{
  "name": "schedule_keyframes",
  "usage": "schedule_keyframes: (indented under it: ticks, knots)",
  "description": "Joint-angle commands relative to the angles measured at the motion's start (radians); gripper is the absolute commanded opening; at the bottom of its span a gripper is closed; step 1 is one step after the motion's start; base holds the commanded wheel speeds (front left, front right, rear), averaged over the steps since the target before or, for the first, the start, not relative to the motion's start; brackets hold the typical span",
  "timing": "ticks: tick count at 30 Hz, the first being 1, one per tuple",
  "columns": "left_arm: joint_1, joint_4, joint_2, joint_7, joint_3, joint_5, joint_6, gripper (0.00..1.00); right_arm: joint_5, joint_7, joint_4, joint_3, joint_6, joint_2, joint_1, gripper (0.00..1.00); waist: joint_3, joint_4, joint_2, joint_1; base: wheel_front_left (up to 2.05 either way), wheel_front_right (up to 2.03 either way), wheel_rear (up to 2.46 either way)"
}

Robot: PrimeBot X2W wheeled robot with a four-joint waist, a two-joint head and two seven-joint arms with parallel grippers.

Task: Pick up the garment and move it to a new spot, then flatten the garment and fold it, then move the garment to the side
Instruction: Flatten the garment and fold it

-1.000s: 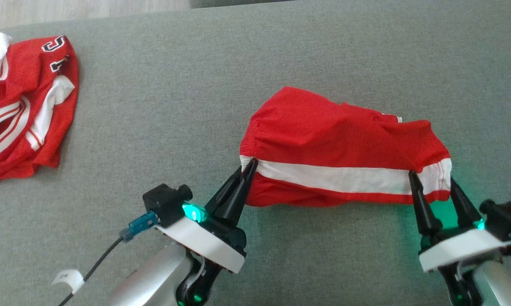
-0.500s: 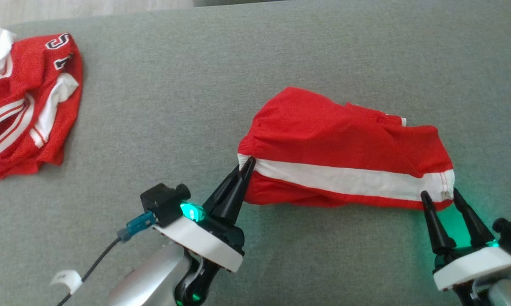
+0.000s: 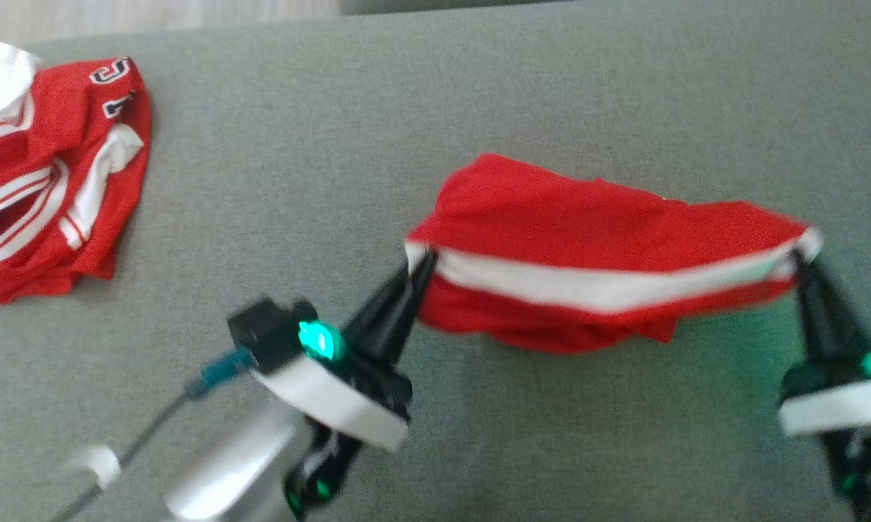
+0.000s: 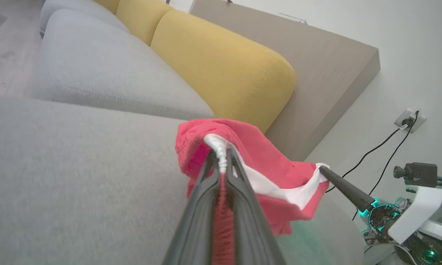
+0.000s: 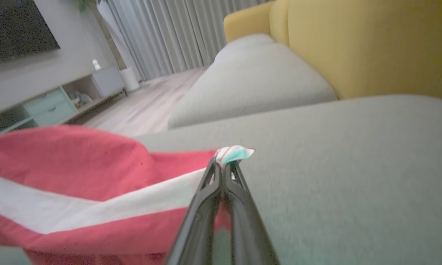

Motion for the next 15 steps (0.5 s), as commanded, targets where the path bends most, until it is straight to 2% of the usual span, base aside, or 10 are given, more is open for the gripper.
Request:
schedule_keyframes:
  ticks: [1,4,7,11,12,15]
  knots:
    - [-0.093,-0.049,0.028,-0.012,0.046,0.004,0.002,0.0,0.017,-0.004,-0.056,-0.01,-0.001,-0.038,-0.053,0.0,0.017,-0.01,0.0,0.0001,0.0,0.0,0.0]
    - [-0.241,-0.099,0.069,-0.01,0.047,-0.008,0.002,0.0,0.056,-0.004,-0.154,-0.06,-0.001,-0.069,-0.15,0.0,0.059,-0.026,0.0,0.0001,0.0,0.0,0.0]
    - [-0.441,-0.122,0.104,0.033,0.042,-0.025,0.002,0.0,0.075,-0.004,-0.198,-0.072,-0.001,-0.121,-0.298,0.0,0.12,-0.048,0.0,0.0001,0.0,0.0,0.0]
    - [-0.72,-0.075,0.113,0.088,0.041,-0.04,0.002,0.0,0.085,-0.004,-0.162,-0.061,-0.001,-0.175,-0.562,0.0,0.218,-0.077,0.0,0.0001,0.0,0.0,0.0]
    - [-0.852,-0.025,0.103,0.093,0.037,-0.035,0.002,0.0,0.078,-0.004,-0.124,-0.077,-0.001,-0.183,-0.697,0.0,0.267,-0.09,0.0,0.0001,0.0,0.0,0.0]
    - [-1.019,0.061,0.074,0.046,0.047,-0.009,0.002,0.0,0.05,-0.004,-0.074,-0.136,-0.001,-0.18,-0.872,0.0,0.324,-0.099,0.0,0.0001,0.0,0.0,0.0]
